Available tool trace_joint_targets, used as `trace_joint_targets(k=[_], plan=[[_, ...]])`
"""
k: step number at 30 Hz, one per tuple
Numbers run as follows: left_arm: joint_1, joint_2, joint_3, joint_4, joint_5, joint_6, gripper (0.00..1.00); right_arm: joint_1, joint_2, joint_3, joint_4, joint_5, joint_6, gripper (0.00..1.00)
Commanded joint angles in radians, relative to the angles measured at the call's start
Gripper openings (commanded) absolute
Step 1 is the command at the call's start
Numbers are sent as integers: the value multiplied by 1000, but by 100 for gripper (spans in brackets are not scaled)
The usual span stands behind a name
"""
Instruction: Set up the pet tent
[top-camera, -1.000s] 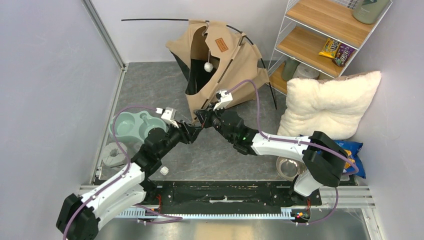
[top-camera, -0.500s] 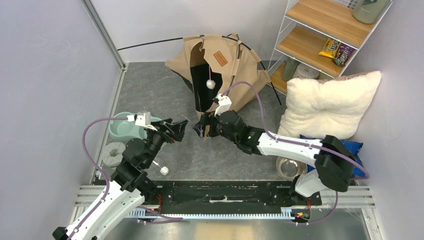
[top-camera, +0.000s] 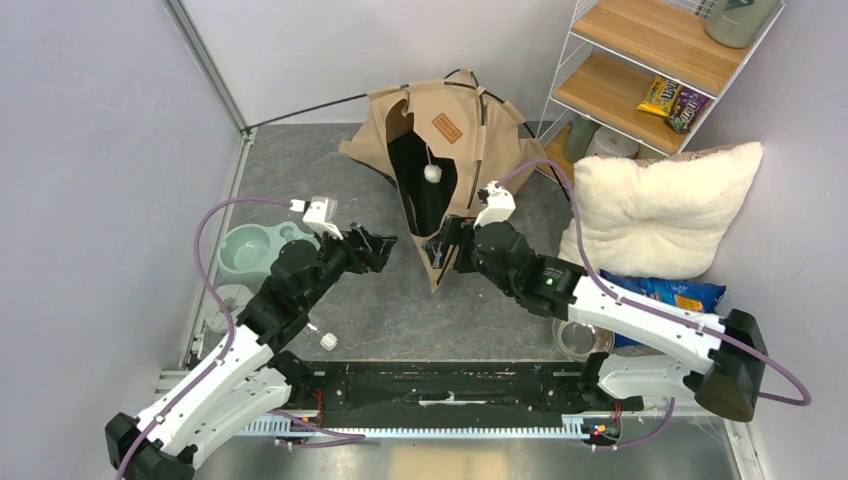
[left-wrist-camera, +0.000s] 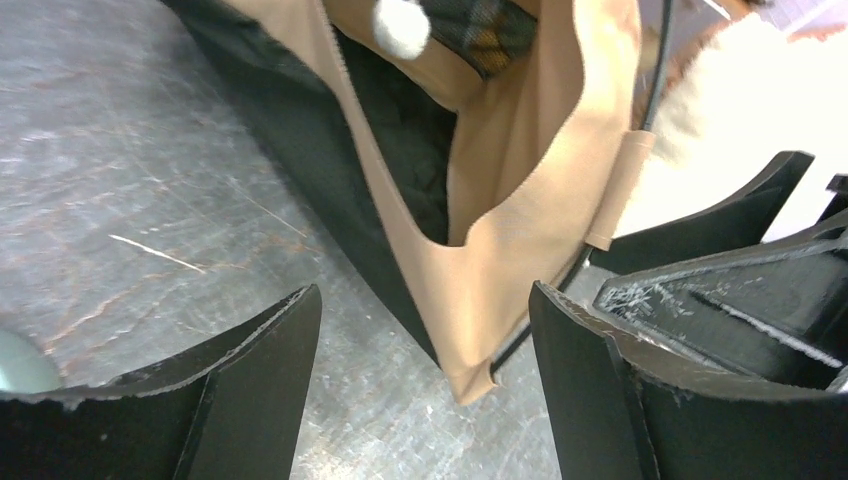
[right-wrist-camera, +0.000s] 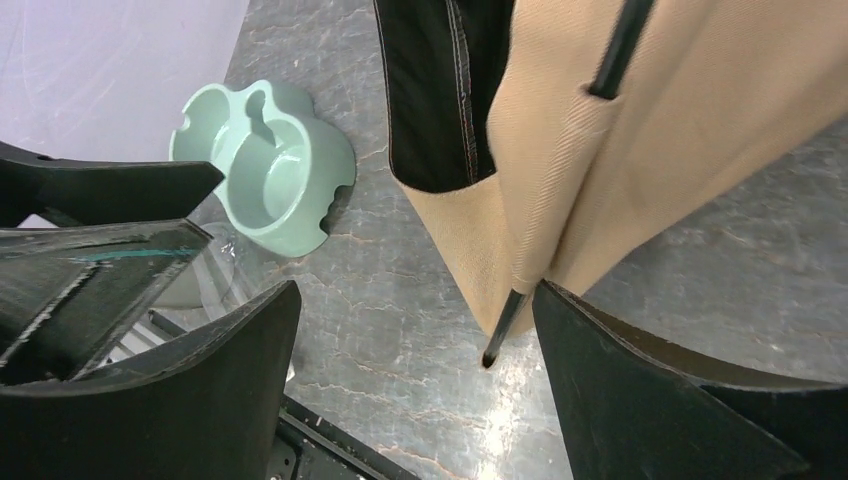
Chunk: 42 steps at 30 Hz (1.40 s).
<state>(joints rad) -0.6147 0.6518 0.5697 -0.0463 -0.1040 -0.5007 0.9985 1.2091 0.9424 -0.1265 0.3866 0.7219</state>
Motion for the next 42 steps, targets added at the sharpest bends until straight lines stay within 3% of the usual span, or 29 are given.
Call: trace_joint_targets(k=[1, 5, 12, 20, 26, 30, 34, 38, 42], plan=[[-3, 82, 70, 92, 157, -8, 81, -3, -95, 10, -127, 103, 42, 92], [-2, 165, 111, 138, 250, -5, 77, -3, -168, 7, -231, 138, 7, 94], [-22, 345, 227, 202, 318, 17, 68, -3, -312, -3, -397, 349, -3, 92], [-220, 573, 425, 205, 110, 175, 66, -5, -389, 33, -480, 534, -56, 92], [-347, 801, 646, 51, -252, 240, 65, -10, -384, 44, -511, 559, -59, 92], [-365, 882, 676, 23, -289, 244, 64, -15, -396, 48, -529, 577, -68, 92], [-365, 938, 729, -29, -337, 262, 46, -16, -430, 46, -539, 595, -66, 92], [-361, 955, 781, -90, -393, 330, 6, -16, -457, 41, -543, 590, -64, 91], [-314, 917, 800, -142, -382, 393, 2, -17, -455, 64, -556, 569, -68, 91]])
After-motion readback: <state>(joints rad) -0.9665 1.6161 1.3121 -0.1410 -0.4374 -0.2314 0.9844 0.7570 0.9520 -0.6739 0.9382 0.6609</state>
